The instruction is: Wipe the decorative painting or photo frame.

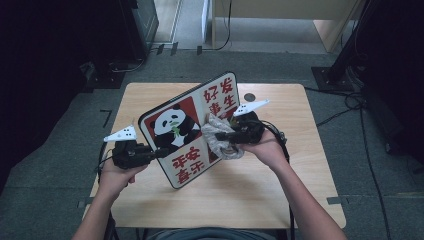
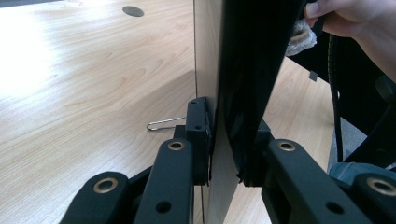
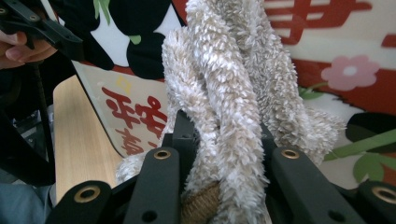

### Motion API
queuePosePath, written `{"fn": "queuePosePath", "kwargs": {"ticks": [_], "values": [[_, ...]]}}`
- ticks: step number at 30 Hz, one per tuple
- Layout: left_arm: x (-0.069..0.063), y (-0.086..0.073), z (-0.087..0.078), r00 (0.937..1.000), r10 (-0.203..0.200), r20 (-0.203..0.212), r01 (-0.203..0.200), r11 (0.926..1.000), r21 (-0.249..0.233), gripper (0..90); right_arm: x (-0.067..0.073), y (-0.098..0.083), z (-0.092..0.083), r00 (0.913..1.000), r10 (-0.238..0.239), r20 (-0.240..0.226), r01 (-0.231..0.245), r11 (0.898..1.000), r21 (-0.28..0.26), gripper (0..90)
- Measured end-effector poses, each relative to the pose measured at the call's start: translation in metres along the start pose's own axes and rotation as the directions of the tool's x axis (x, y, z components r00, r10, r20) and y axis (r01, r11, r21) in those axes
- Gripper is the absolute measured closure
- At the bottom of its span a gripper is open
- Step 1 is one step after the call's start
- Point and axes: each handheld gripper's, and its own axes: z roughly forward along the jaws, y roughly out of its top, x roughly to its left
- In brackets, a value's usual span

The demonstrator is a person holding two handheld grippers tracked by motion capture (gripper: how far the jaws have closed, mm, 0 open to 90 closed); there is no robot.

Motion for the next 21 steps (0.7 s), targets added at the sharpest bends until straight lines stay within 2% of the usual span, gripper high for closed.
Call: {"fn": "queuePosePath", "kwargs": {"ticks": [21], "values": [[-0.001,0.001,0.0,1.0,0.005,0.001,-0.005,1.0,0.005,78.1,-0.006,-0.025,0.011,0.9999,0.016,0.006,-0.016,0.999,0.029,72.5]]}}
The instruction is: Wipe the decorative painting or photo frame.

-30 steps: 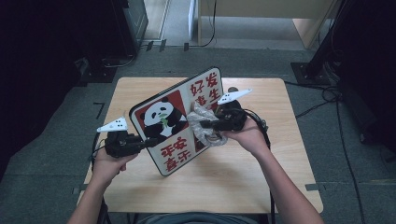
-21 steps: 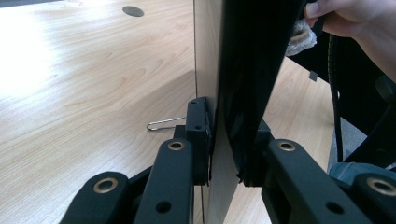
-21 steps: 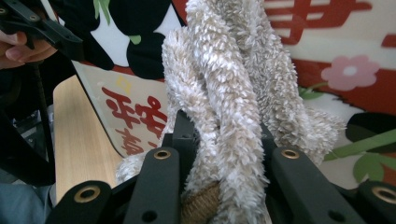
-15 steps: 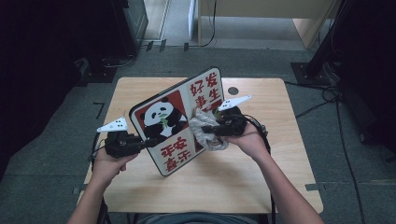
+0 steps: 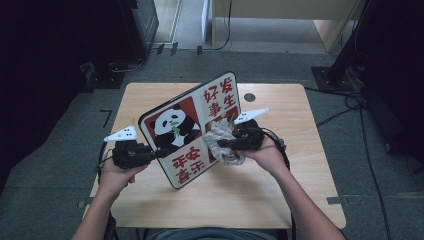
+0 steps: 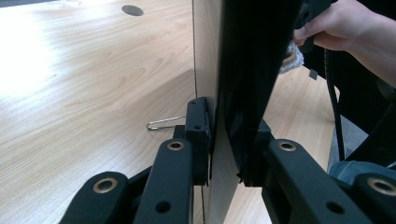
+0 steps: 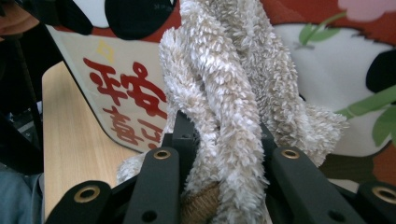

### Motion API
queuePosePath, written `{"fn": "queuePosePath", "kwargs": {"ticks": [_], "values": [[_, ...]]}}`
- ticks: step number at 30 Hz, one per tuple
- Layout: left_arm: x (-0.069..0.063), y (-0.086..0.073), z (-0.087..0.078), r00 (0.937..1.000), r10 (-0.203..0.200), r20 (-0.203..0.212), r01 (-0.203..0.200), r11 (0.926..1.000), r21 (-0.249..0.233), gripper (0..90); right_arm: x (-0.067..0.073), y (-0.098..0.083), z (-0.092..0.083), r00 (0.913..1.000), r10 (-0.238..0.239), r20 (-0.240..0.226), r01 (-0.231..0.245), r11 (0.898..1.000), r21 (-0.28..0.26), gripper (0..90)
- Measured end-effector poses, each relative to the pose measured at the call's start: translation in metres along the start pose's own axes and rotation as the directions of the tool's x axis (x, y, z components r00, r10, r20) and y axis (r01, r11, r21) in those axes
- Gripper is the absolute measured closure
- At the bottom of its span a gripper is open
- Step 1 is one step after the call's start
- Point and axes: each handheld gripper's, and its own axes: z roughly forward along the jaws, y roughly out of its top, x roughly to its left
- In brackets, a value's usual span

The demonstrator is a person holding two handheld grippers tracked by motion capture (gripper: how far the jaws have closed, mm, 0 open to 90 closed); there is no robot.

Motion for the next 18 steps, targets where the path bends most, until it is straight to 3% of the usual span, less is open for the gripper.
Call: {"fn": "queuePosePath", "kwargs": {"ticks": [18], "values": [[0.0,0.0,0.0,1.0,0.001,0.006,-0.001,1.0,0.001,77.7,-0.005,-0.027,0.015,0.9997,0.025,0.005,-0.025,0.999,0.042,72.5]]}}
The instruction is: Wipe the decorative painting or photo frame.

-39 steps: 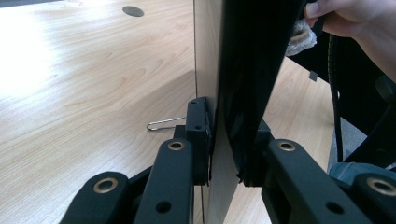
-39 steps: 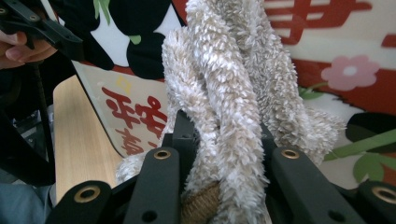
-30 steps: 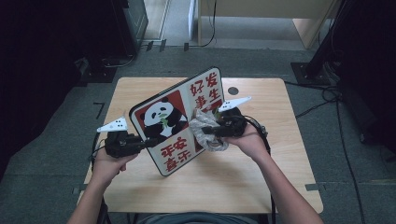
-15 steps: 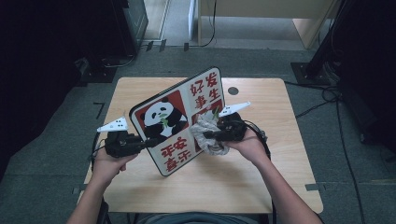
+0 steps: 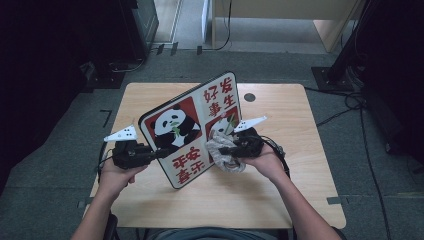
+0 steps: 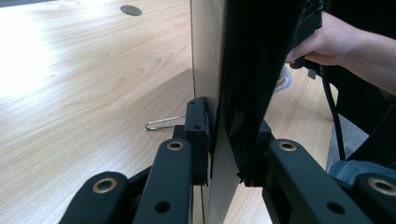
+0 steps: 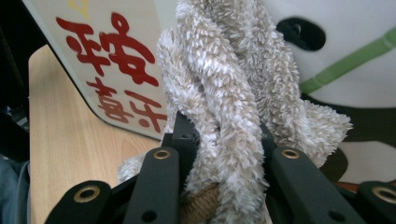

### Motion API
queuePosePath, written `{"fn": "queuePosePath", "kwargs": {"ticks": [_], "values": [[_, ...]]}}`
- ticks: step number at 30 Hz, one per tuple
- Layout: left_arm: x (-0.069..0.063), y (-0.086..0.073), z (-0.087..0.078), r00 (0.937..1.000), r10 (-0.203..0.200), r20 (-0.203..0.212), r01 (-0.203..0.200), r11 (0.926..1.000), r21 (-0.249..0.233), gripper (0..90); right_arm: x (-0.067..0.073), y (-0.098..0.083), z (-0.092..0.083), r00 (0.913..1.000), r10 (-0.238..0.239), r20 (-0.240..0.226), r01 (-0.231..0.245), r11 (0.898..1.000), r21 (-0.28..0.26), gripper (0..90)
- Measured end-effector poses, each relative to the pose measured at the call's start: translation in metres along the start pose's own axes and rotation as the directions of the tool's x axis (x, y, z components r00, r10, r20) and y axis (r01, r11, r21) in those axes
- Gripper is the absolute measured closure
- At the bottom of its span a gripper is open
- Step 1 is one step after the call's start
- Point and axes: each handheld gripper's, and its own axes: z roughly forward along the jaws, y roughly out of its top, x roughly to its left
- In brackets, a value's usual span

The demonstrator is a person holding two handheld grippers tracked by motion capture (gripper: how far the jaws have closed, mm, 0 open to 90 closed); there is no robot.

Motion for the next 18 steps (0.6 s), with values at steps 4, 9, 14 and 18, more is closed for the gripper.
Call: {"fn": "queuePosePath", "kwargs": {"ticks": [4,9,14,18], "values": [[0.0,0.0,0.0,1.0,0.0,0.004,0.0,1.0,0.0,77.6,-0.001,-0.005,0.002,1.0,0.006,-0.005,-0.006,1.0,0.01,72.5],[0.001,0.0,0.0,1.0,0.0,0.009,0.0,1.0,0.0,77.4,-0.003,-0.011,0.007,0.9999,0.016,-0.005,-0.016,1.0,0.026,72.5],[0.001,0.0,0.0,0.9999,0.002,0.012,-0.002,1.0,0.001,77.3,-0.006,-0.021,0.011,0.9996,0.027,-0.008,-0.027,0.999,0.035,72.5],[0.001,0.0,0.0,0.9999,0.003,0.016,-0.003,1.0,0.002,77.1,-0.007,-0.025,0.015,0.9997,0.022,-0.005,-0.022,0.998,0.054,72.5]]}}
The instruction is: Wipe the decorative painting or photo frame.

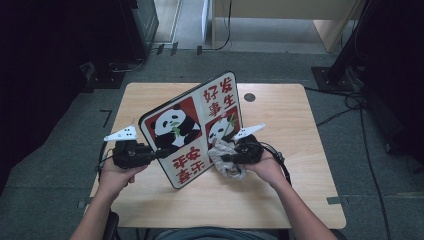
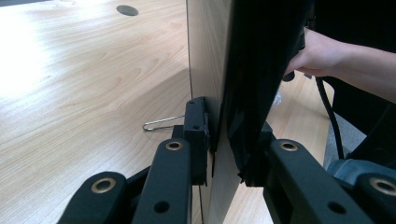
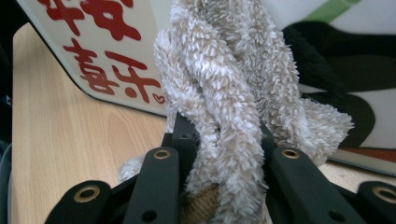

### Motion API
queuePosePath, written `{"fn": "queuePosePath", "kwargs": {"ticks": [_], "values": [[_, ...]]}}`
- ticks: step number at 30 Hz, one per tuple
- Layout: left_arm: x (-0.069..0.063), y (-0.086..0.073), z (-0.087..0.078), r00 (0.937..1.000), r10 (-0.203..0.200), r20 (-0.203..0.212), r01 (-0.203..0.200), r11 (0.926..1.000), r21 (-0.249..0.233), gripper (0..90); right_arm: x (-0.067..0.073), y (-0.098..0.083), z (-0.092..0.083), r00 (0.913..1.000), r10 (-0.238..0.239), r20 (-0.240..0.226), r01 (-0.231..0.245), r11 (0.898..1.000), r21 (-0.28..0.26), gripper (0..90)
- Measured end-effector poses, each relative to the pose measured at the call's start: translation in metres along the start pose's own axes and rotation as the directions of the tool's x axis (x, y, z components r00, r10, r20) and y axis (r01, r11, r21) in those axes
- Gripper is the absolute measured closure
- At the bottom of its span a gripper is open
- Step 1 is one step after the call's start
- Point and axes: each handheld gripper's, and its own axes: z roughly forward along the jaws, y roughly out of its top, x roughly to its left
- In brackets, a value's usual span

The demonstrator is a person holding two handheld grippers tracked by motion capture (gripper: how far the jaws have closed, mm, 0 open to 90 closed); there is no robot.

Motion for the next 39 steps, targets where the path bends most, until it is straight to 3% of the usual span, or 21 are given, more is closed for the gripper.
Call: {"fn": "queuePosePath", "kwargs": {"ticks": [12,26,30,39], "values": [[-0.001,0.0,0.001,1.0,0.001,-0.006,-0.001,1.0,-0.002,76.8,-0.003,-0.003,0.002,0.9999,0.011,-0.01,-0.011,1.0,0.004,72.5],[0.0,0.0,0.001,0.9999,-0.009,-0.006,0.009,1.0,-0.005,76.6,-0.002,0.003,-0.008,0.9995,0.027,-0.014,-0.027,1.0,-0.001,72.7],[-0.001,0.0,0.002,0.9999,-0.009,-0.011,0.009,0.9999,-0.006,76.9,0.0,0.008,-0.014,0.9988,0.045,-0.021,-0.045,0.999,-0.01,72.8],[-0.001,0.0,0.001,0.9999,-0.002,-0.014,0.002,1.0,-0.002,76.8,0.013,0.033,-0.032,0.9995,0.029,-0.016,-0.03,0.998,-0.05,72.8]]}}
